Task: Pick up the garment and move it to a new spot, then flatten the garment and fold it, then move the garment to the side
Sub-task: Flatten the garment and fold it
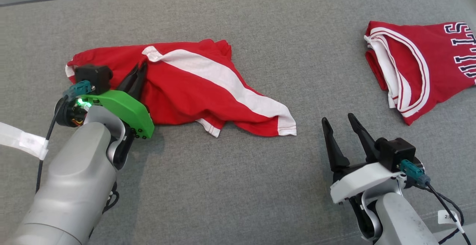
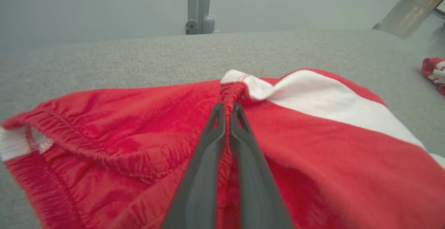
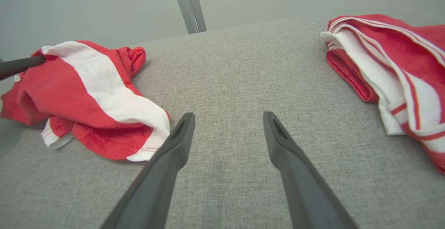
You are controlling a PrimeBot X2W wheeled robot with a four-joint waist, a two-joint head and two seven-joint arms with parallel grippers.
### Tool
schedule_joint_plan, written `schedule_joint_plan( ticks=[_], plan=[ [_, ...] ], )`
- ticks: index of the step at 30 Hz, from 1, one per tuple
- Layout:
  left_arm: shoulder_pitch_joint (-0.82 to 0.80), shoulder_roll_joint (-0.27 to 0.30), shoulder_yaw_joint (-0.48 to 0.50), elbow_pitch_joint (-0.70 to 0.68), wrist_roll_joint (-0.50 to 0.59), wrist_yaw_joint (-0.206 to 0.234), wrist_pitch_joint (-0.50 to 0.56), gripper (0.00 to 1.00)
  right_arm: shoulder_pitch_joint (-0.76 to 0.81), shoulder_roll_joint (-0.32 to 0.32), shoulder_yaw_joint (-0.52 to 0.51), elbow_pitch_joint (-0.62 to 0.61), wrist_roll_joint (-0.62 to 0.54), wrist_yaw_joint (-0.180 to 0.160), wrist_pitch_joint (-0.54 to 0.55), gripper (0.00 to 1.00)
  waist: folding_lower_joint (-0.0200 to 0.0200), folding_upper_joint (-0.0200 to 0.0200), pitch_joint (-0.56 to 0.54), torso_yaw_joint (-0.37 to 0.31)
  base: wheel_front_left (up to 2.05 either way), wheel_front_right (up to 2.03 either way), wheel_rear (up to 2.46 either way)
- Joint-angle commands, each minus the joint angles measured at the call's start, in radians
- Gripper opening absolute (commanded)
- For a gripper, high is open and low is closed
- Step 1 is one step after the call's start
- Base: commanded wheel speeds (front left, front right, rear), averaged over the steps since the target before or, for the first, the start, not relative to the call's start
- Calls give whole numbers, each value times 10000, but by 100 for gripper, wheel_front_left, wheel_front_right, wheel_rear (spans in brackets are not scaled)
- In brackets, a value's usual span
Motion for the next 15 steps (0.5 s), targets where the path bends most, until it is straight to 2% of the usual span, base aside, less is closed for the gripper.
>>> schedule_joint_plan(
  ticks=[1, 4, 11, 15],
  plan=[
    [116, -11, 40, -5, 54, 8, -117, 0, 152, -33, -51, 48, 0, -13, 0, 100, 0, 68, -316, 297, 0, 0, 0],
    [774, -112, 512, -489, 276, 290, -312, 0, 377, -33, -164, 167, 22, -13, 0, 100, 0, 68, -890, 762, 0, 0, 0],
    [3426, -248, 2332, -2911, 1344, 1299, -297, 0, 746, -35, -179, 271, 87, -13, 0, 100, 0, 68, -1677, 1416, 0, 0, 0],
    [4977, -453, 3008, -3599, 1804, 1487, -301, 0, 891, -36, -111, 367, 142, -13, 0, 100, 0, 68, -2036, 1534, 0, 0, 0]
  ],
)
